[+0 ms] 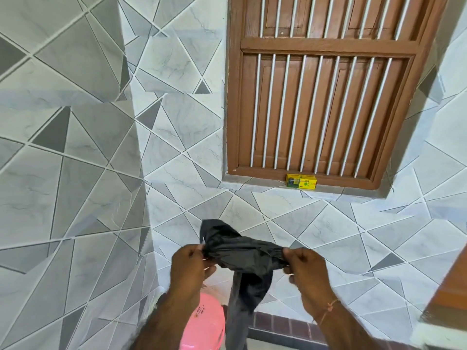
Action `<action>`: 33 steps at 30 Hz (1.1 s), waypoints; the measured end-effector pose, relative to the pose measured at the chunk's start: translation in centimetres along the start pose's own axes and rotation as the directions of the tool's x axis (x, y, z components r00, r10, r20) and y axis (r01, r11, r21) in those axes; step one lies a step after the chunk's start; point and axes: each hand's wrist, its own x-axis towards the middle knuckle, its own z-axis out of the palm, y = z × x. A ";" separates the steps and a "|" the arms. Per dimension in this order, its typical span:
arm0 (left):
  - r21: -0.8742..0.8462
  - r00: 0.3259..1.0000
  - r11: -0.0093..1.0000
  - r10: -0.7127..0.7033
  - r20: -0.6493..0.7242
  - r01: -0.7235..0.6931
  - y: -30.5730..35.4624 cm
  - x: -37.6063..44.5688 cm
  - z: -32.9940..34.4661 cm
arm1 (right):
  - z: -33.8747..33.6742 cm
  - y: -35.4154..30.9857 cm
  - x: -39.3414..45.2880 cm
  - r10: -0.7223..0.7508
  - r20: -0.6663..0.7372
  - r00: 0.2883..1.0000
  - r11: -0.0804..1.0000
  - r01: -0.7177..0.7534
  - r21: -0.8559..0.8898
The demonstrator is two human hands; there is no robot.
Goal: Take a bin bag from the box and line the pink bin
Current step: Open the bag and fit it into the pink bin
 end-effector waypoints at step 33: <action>0.734 0.834 0.399 0.296 0.465 -0.550 1.0 3.6 -3.8 | -1.2 -0.2 4.0 -0.249 -0.094 0.964 0.921 0.206 -0.331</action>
